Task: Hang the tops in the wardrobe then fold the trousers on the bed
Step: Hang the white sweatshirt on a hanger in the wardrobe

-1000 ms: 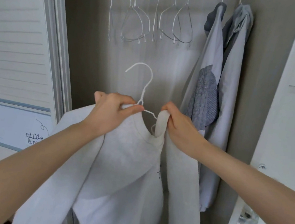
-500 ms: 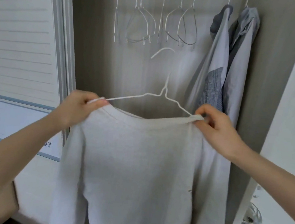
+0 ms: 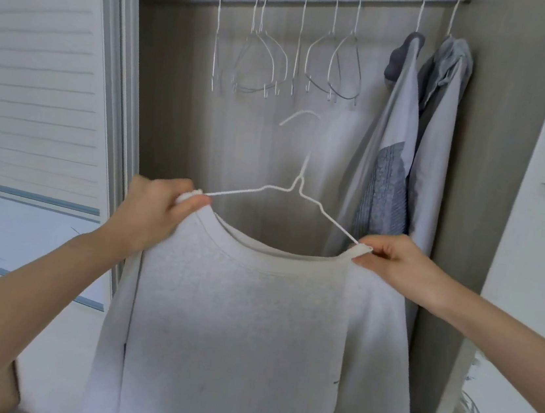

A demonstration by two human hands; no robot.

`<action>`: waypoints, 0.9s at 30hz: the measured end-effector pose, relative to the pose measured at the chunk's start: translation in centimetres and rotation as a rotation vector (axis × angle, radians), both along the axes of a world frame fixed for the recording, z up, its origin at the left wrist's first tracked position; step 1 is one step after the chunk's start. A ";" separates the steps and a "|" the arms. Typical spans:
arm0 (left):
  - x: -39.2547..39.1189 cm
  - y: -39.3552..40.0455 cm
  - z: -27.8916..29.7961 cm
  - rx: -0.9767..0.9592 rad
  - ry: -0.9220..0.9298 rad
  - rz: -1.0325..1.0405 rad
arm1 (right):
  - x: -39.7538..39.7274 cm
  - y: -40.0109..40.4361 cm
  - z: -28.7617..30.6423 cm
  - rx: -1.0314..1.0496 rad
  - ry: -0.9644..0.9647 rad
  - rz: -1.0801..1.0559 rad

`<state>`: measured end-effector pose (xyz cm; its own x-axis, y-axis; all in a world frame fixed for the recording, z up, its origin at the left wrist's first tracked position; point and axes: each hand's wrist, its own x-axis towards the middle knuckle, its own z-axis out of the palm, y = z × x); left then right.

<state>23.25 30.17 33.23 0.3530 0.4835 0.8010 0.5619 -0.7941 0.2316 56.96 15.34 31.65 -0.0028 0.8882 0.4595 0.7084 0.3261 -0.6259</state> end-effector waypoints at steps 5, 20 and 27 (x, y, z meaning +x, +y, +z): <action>0.4 1.2 0.0 0.113 0.039 -0.041 | -0.3 -0.7 3.3 -0.063 -0.043 0.136; 0.0 2.2 -1.1 -0.044 -0.113 -0.073 | 0.5 -0.8 0.8 -0.081 -0.263 0.038; -0.1 4.0 1.9 -0.047 0.144 0.121 | -2.2 -2.6 3.3 -0.158 0.303 0.155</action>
<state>23.11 34.16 35.11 0.3994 0.5649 0.7221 0.6828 -0.7089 0.1769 54.81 12.72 34.98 -0.0279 0.9479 0.3172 0.4330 0.2975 -0.8509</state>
